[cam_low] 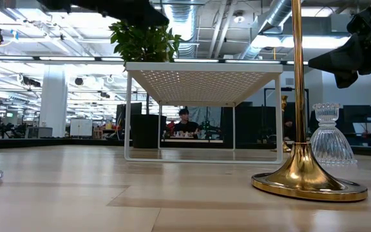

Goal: Pick & Place candle stick holders
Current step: Put the middle left gold candle holder on the shelf

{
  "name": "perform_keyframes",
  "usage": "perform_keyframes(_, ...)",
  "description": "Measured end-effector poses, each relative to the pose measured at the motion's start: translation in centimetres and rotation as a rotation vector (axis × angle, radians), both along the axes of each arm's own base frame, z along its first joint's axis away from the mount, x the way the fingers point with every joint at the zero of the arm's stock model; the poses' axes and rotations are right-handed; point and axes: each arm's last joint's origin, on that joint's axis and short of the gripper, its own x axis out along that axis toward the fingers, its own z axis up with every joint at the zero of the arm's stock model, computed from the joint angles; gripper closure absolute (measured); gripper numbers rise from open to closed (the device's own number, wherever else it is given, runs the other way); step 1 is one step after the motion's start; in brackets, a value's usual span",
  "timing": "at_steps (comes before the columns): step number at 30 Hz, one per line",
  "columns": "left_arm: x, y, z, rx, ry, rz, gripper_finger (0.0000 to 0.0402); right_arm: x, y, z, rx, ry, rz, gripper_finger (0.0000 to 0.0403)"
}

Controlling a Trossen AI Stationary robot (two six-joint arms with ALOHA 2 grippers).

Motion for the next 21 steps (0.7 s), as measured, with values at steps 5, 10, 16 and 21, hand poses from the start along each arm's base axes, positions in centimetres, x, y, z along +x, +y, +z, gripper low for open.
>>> perform_keyframes(5,0.3,2.3,0.1,-0.071,-0.033,-0.09,0.0384,0.0,0.0,0.0,0.0,0.0,0.0,0.0403)
perform_keyframes(10,0.1,3.8,-0.4,-0.154,-0.039,-0.079,0.0384,0.0,0.0,0.0,0.001,0.0,0.0,0.0403)
perform_keyframes(16,0.2,3.9,-0.8,-0.193,0.0,-0.122,0.0384,0.0,0.0,0.0,0.001,0.0,0.0,0.0403)
perform_keyframes(21,0.3,3.9,-0.9,-0.194,0.003,-0.12,0.0384,0.0,0.0,0.0,0.001,0.0,0.0,0.0403)
